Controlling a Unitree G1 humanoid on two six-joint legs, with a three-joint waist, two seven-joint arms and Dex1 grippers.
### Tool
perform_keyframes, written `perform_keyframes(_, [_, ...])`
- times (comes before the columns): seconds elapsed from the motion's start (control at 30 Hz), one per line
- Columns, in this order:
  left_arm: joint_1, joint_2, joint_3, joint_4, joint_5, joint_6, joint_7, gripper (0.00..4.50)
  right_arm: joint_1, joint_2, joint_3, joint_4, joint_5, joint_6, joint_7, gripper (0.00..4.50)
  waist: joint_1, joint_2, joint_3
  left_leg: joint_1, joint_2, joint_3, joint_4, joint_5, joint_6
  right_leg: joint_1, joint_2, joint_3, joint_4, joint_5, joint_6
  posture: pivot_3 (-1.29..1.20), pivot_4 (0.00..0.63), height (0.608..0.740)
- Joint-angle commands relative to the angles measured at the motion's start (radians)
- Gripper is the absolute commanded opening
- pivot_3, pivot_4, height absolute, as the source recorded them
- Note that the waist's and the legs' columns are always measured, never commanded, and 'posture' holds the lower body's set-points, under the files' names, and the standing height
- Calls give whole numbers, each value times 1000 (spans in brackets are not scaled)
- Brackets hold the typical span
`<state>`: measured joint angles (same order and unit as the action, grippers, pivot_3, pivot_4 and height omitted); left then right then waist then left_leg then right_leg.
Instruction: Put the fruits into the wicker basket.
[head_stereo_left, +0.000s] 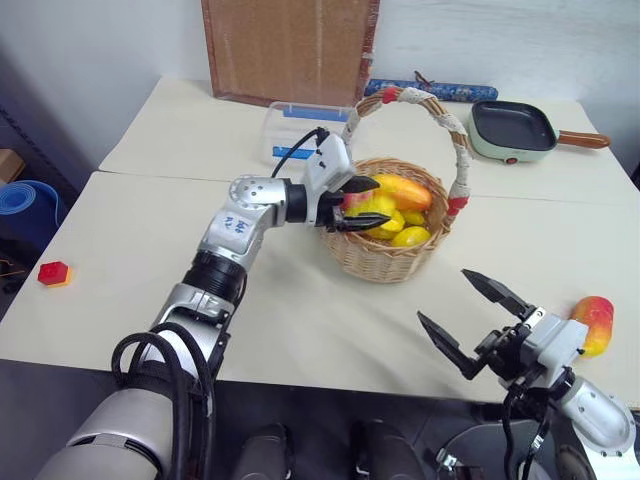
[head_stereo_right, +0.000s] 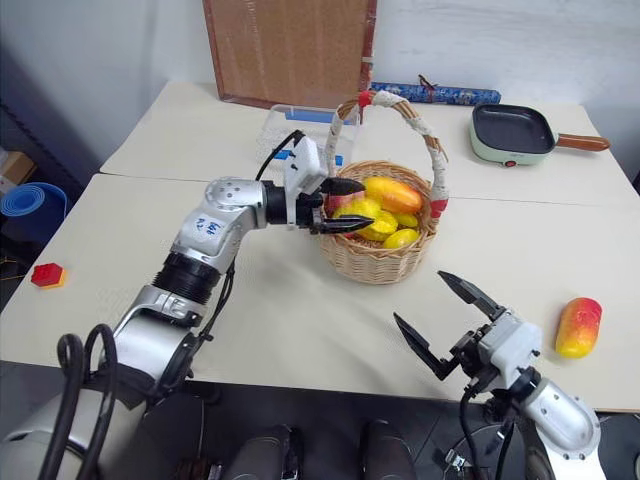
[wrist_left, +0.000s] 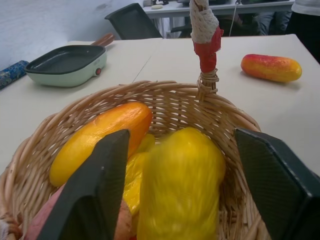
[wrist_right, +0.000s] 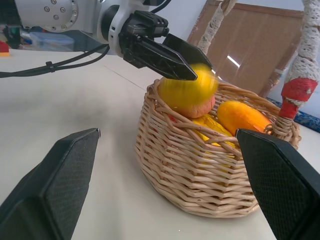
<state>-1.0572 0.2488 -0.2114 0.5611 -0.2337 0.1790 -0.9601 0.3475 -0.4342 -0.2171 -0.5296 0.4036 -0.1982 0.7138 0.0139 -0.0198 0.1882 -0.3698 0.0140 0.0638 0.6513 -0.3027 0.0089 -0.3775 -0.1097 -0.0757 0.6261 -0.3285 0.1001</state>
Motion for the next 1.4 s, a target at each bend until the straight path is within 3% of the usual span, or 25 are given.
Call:
perform_keyframes(0.03, [-4,18,73,-32,-29,-62,-27,4440,53,11,-52,-73,3,-10,-44,4500,1,0,0,0,0,0,0,0,0,0,-1,0,0,0,0,0,150,740])
perform_keyframes(0.2, [93,106,184,-125,-110,-105,-114,4440,182,40,-187,-64,113,-9,-70,4500,3,0,0,0,0,-1,-1,0,0,0,-2,0,1,0,0,0,150,740])
perform_keyframes(0.33, [275,250,244,-281,-199,-45,-268,4479,315,84,-350,-22,284,-9,-54,4500,-2,1,0,1,1,-4,-3,-1,-2,0,-2,2,1,0,0,0,150,740])
perform_keyframes(0.4, [365,298,260,-335,-194,-52,-269,4479,366,115,-408,13,309,-27,-47,4500,-3,1,0,1,1,-6,-3,-2,-2,0,-3,2,1,0,0,0,150,740])
perform_keyframes(0.57, [657,349,284,-471,-182,-112,-280,4479,518,258,-585,246,316,-165,13,4500,13,6,-2,1,1,-8,-3,-10,6,2,-6,5,-3,-1,-1,0,150,740])
perform_keyframes(0.8, [750,384,280,-526,-208,-91,-323,4479,561,263,-623,369,305,-196,52,4500,-16,13,-2,0,1,-9,-5,-12,0,3,-6,14,-8,-4,-13,0,150,740])
perform_keyframes(0.87, [749,393,278,-542,-239,-42,-341,4479,548,170,-632,326,325,-51,-34,4500,-30,20,-5,1,1,-7,-5,-12,0,3,-6,16,-8,-5,-14,0,150,740])
perform_keyframes(1.0, [734,382,255,-623,-303,55,-341,4479,466,-161,-666,165,523,385,-259,4500,-52,23,-6,2,1,-2,-4,-12,5,1,-6,22,-8,-4,-13,0,150,740])
perform_keyframes(1.07, [726,376,238,-674,-315,83,-331,4479,381,-334,-698,153,666,596,-388,4500,-46,22,-6,2,1,-2,-4,-9,9,1,-6,21,-6,-1,-8,0,150,740])
perform_keyframes(1.13, [721,373,233,-702,-324,105,-319,4479,333,-416,-720,155,718,726,-458,4500,-34,23,-6,2,1,-2,-4,-8,9,0,-5,20,-5,0,-6,0,150,740])
perform_keyframes(1.27, [711,351,202,-795,-361,173,-289,4479,52,-716,-612,398,844,1121,-703,4500,-3,23,-5,-2,2,-11,-3,-6,3,0,0,16,-3,-1,-7,0,150,740])
perform_keyframes(1.4, [714,342,189,-819,-358,189,-274,4479,-210,-788,-470,605,781,1305,-792,4500,15,21,-4,-6,0,-9,0,-1,4,0,0,16,-7,0,-4,0,150,740])
